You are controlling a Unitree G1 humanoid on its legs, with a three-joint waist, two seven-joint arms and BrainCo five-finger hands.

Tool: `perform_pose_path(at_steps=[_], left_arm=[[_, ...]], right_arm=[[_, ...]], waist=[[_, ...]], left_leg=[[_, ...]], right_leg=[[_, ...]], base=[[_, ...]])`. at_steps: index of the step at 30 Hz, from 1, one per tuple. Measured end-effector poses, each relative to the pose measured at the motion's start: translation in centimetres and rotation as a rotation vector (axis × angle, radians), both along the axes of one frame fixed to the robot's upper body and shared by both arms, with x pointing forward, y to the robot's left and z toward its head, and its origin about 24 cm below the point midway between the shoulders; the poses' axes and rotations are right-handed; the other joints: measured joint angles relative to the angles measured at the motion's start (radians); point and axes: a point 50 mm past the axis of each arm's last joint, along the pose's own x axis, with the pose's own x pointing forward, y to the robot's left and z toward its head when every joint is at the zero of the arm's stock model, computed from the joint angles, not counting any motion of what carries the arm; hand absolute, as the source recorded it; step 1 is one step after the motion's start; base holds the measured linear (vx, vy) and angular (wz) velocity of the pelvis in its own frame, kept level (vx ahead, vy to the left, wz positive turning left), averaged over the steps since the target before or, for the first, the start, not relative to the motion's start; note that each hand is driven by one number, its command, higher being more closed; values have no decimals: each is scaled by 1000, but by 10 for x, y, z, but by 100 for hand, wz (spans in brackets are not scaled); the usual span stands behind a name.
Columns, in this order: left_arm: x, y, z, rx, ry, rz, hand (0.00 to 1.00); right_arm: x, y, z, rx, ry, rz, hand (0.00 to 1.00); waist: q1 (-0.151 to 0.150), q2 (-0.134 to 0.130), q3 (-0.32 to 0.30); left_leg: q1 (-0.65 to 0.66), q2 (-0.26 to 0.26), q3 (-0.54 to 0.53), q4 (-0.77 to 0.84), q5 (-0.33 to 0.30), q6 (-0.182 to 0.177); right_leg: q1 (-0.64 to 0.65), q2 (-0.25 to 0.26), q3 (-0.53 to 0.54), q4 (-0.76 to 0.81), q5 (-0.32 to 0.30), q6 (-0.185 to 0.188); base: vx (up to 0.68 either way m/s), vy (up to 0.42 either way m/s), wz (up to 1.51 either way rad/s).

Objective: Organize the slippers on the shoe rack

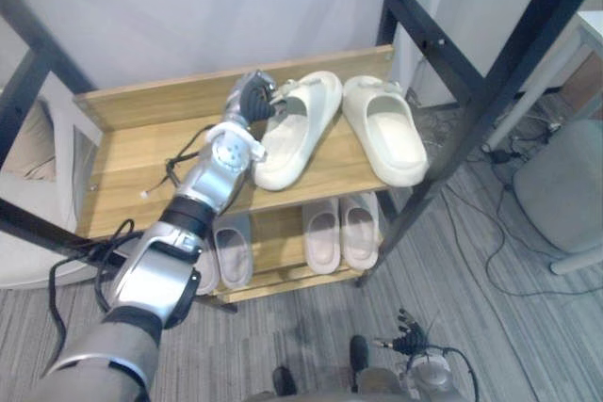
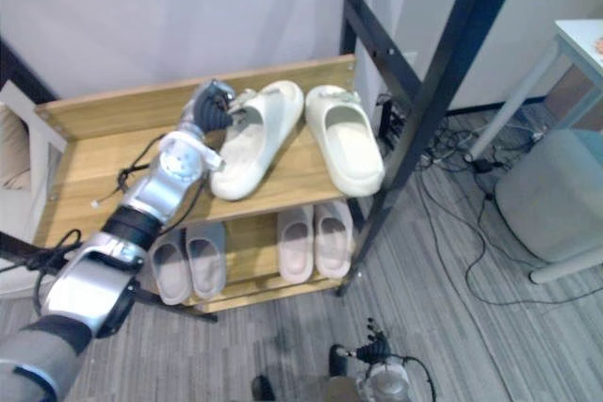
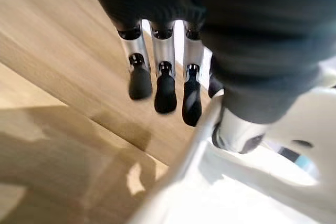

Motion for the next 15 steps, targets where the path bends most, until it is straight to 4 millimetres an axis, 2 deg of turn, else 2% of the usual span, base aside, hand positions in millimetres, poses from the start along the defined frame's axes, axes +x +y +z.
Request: perform_pose_path(at_steps=[3, 7, 15], left_arm=[[1, 8, 4, -29, -5, 26, 0], [1, 6, 4, -38, -5, 24, 0], [-6, -15, 3, -95, -26, -48, 0]], right_arm=[[1, 0, 0, 10, -5, -16, 0], [1, 0, 0, 6, -7, -20, 0], [2, 0, 1, 2, -16, -23, 0]], waist=[[0, 0, 6], [0, 1, 6], [-1, 2, 7]], left_leg=[[-5, 0, 9, 0, 0, 0], [-5, 0, 10, 0, 0, 0], [-1, -1, -25, 2, 1, 1]], right_leg=[[-8, 0, 9, 0, 2, -1], [-6, 1, 10, 0, 3, -1], [15, -3, -26, 0, 3, 0]], base=[[-46, -19, -9], [-6, -9, 0], [-9, -16, 11]])
